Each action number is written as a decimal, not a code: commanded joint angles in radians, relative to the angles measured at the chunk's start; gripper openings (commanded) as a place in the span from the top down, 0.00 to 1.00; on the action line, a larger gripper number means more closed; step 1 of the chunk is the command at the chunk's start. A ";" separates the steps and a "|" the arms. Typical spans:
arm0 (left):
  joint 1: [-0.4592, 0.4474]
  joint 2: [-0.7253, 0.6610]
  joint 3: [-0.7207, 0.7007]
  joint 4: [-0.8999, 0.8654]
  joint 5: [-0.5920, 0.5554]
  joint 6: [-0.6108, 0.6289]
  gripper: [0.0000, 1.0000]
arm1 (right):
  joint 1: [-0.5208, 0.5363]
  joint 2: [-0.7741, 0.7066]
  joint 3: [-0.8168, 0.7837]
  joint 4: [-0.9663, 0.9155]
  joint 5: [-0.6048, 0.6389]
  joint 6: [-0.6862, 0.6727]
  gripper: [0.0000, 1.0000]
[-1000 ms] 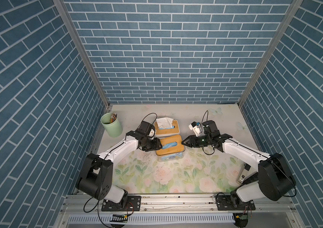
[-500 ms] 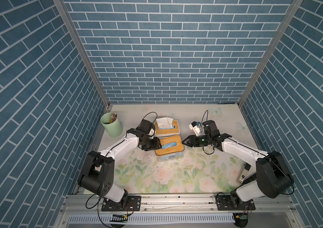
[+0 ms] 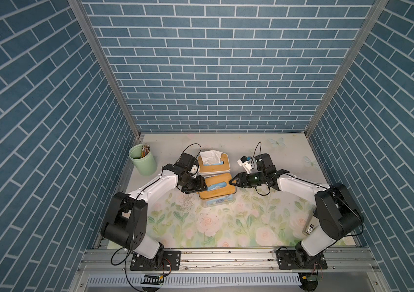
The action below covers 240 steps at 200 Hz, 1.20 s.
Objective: Put the tissue paper into the tissue box
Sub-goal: Close the box lid on the tissue box.
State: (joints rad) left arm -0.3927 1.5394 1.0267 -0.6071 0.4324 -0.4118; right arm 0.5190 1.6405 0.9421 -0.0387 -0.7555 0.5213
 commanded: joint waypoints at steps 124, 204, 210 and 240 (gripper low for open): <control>-0.003 0.005 -0.007 -0.003 0.025 -0.005 0.54 | -0.020 0.012 -0.092 0.095 -0.005 0.164 0.65; -0.003 -0.008 -0.015 0.020 0.022 -0.034 0.54 | -0.002 -0.039 -0.031 -0.002 0.000 0.087 0.49; -0.003 -0.008 -0.016 0.021 0.022 -0.035 0.54 | -0.002 -0.046 -0.029 -0.013 0.004 0.079 0.48; -0.003 -0.007 -0.016 0.020 0.019 -0.036 0.54 | -0.002 -0.064 -0.020 -0.062 0.015 0.043 0.46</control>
State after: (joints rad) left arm -0.3927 1.5394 1.0210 -0.5968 0.4473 -0.4408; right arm 0.5117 1.6142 0.8906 -0.0132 -0.7662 0.6384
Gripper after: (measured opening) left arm 0.537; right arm 0.539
